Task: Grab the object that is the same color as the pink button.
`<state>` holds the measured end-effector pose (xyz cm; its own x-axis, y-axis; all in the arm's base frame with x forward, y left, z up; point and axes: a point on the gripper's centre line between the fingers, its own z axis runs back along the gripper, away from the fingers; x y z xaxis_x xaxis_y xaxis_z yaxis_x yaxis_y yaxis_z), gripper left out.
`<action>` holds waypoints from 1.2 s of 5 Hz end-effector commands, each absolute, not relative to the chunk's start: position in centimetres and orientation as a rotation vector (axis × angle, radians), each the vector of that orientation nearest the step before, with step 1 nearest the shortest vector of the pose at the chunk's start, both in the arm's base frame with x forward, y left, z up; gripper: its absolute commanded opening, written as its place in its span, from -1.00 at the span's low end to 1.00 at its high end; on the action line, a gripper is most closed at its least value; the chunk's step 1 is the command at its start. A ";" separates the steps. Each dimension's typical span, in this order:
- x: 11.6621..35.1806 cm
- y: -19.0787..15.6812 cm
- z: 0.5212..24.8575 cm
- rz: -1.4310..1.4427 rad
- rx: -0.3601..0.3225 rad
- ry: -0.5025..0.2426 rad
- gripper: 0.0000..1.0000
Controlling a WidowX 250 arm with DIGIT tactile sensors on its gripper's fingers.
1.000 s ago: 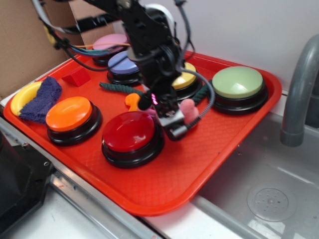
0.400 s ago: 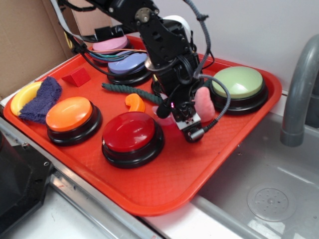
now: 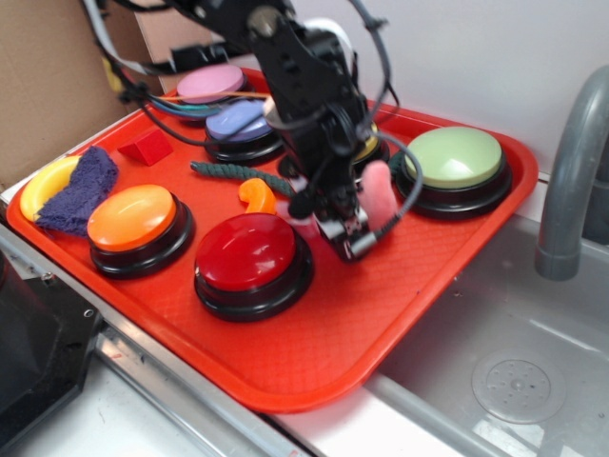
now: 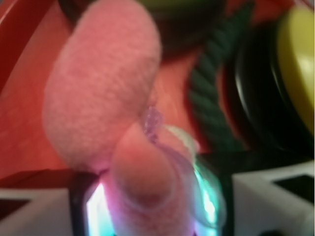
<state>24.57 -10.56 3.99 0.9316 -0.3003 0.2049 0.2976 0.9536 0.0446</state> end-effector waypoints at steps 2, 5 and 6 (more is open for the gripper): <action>22.8 -3.0 14.3 0.100 0.022 -0.168 -1.00; 20.6 6.6 15.0 0.300 0.078 0.026 -1.00; 20.9 5.5 15.9 0.192 0.126 0.095 -0.36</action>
